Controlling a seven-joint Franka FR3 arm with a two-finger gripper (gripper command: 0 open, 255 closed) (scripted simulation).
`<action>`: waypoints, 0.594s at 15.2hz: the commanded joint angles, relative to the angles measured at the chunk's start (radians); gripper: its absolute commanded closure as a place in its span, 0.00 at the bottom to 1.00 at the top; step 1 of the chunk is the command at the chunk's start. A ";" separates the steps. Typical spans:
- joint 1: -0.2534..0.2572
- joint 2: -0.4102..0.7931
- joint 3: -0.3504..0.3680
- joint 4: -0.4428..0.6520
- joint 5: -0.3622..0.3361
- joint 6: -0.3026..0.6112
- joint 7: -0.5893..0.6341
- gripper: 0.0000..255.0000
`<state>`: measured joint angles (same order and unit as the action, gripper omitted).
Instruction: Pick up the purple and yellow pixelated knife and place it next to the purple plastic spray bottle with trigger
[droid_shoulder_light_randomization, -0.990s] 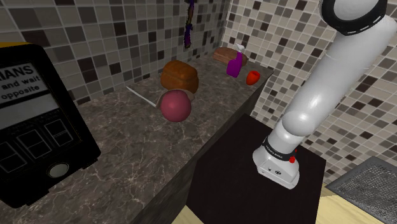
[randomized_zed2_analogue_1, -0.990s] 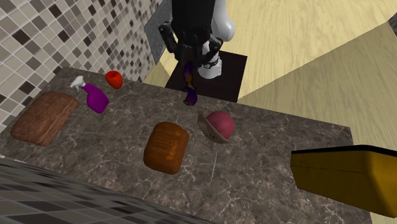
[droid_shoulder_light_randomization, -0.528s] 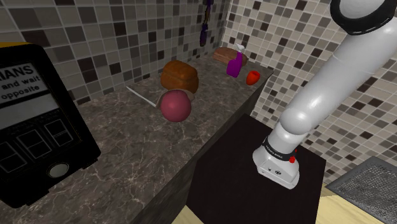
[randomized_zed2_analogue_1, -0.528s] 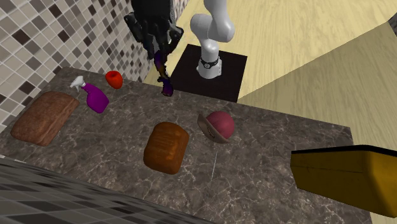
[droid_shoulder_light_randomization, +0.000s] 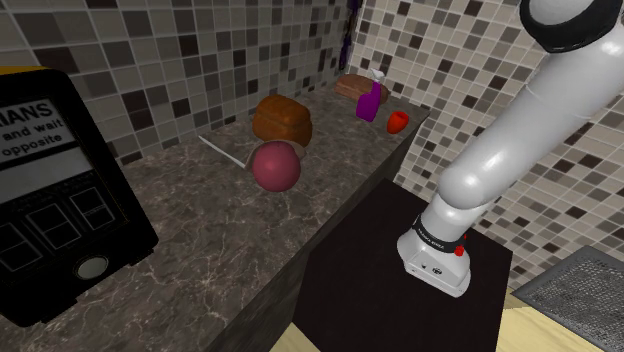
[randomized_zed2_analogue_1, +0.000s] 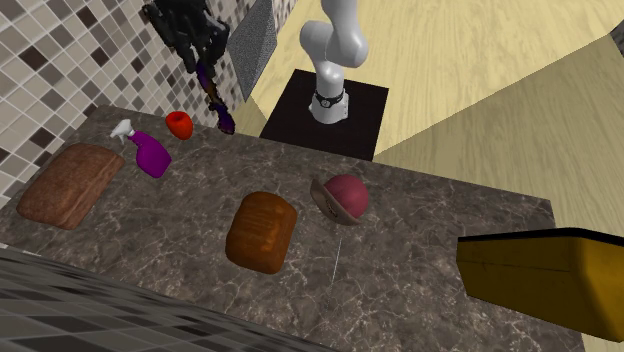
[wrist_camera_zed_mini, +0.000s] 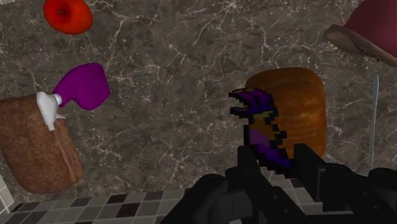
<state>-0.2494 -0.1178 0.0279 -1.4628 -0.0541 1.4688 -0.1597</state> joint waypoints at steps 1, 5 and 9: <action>-0.022 0.014 -0.030 0.018 0.003 -0.001 -0.053 1.00; -0.066 0.041 -0.087 0.049 0.011 0.000 -0.153 1.00; -0.113 0.088 -0.143 0.103 0.026 -0.005 -0.253 1.00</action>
<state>-0.3499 -0.0433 -0.1004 -1.3694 -0.0322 1.4596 -0.3857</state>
